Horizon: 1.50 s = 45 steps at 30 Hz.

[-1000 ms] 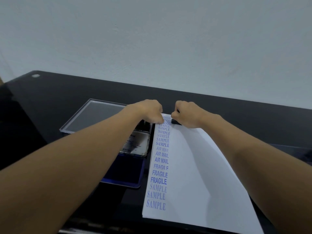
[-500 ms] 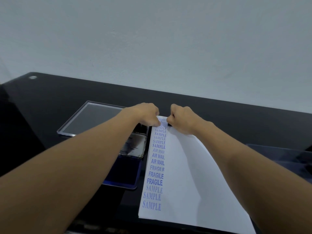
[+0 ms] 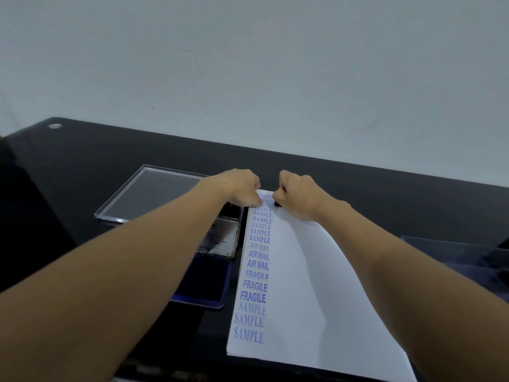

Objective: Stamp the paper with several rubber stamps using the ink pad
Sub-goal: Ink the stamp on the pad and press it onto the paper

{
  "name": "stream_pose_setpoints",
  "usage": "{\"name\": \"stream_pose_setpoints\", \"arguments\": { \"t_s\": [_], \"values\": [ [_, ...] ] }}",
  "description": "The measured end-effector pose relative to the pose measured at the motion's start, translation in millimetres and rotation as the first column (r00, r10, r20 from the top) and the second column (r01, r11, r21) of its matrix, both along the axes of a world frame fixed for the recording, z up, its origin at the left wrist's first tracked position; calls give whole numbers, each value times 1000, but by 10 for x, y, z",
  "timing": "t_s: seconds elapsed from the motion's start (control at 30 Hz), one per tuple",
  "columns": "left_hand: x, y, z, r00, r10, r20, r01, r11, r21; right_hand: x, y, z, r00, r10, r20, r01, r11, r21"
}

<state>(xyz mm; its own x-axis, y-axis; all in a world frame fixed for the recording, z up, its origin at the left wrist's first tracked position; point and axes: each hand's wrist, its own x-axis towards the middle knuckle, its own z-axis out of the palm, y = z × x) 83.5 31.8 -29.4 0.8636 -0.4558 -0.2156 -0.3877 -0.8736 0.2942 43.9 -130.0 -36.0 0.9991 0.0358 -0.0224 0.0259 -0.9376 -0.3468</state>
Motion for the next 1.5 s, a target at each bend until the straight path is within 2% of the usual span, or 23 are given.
{"name": "stream_pose_setpoints", "arguments": {
  "t_s": [1.5],
  "values": [
    [-26,6,-1,1000,-4,18,4,1000,10,20,-2,-40,1000,-24,13,23,999,38]
  ]
}}
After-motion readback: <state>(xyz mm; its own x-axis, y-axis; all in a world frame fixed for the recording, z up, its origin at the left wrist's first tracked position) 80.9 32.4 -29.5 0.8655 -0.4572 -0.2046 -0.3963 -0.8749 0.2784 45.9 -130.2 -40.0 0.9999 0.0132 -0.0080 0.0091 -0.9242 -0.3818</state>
